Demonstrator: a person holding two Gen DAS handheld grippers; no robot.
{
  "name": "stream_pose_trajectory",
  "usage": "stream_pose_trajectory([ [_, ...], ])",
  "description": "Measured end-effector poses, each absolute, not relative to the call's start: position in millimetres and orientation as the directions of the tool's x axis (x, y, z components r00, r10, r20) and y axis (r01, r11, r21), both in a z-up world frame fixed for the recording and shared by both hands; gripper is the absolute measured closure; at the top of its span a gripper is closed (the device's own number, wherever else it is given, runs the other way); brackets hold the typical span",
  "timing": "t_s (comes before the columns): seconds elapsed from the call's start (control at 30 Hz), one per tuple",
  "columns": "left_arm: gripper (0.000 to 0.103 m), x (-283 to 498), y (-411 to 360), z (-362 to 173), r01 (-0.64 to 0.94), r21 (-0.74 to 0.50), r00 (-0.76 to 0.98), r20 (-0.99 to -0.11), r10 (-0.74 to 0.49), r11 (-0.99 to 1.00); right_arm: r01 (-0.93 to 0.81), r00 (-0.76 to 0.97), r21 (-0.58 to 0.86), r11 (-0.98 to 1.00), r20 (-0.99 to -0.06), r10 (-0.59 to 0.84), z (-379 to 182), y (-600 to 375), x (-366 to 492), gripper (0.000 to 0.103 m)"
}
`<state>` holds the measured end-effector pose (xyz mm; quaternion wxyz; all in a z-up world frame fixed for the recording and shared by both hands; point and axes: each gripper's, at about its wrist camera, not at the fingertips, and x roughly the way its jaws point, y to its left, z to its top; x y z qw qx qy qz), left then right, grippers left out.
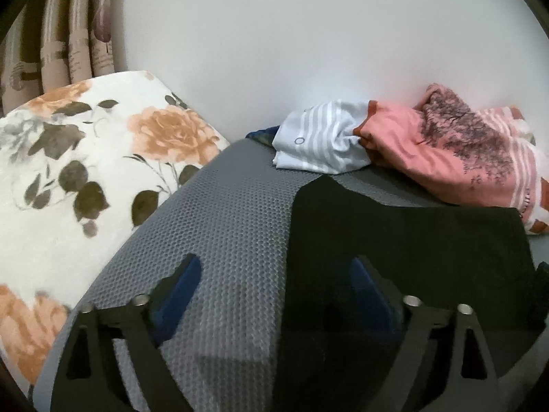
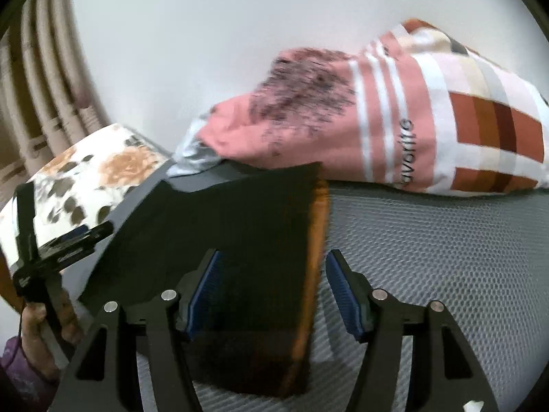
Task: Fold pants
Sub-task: 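Open both grippers and lift them off the folded black pants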
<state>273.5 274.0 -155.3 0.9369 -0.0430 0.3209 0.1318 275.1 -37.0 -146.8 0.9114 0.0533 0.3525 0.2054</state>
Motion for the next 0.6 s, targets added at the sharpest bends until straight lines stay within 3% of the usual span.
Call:
stream_pose_trajectory([
  [0.1, 0.009, 258, 261, -137, -0.282, 0.034, 0.777, -0.578, 0.249, 0.959, -0.375, 0.666, 0.215, 0.902, -0.614, 0.424, -133, -24, 258, 0.032],
  [0.2, 0.001, 239, 248, -114, -0.297, 0.041, 0.803, -0.53, 0.272, 0.954, -0.385, 0.667, 0.213, 0.898, -0.608, 0.43, -122, -19, 249, 0.031],
  [0.37, 0.0, 199, 231, -77, -0.305, 0.03, 0.866, -0.408, 0.29, 0.952, -0.368, 0.663, 0.251, 0.895, -0.605, 0.442, -108, -25, 237, 0.028],
  [0.6, 0.0, 167, 227, -44, -0.301, -0.03, 0.88, -0.395, 0.266, 0.953, -0.385, 0.672, 0.251, 0.888, -0.583, 0.457, -84, -31, 212, 0.023],
])
